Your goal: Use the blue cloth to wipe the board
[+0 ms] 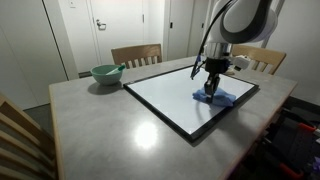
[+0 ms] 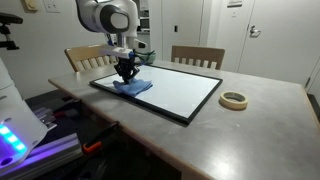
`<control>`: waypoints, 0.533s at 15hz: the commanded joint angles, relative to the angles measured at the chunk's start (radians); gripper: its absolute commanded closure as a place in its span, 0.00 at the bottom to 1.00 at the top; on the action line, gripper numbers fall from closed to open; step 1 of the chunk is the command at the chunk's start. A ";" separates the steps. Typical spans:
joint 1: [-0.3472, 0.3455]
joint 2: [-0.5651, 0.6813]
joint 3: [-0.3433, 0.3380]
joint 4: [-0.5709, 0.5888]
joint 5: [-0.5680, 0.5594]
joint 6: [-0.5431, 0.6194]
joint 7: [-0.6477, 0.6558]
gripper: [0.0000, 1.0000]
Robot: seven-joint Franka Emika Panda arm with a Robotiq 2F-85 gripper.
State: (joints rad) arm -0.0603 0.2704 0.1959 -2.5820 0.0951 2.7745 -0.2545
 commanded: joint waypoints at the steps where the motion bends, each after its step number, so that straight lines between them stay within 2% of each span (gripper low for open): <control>1: 0.050 0.054 0.014 0.042 0.023 -0.028 0.047 0.99; 8: 0.131 0.102 0.018 0.115 0.013 -0.058 0.145 0.99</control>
State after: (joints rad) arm 0.0409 0.3005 0.2065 -2.5274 0.0951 2.7407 -0.1384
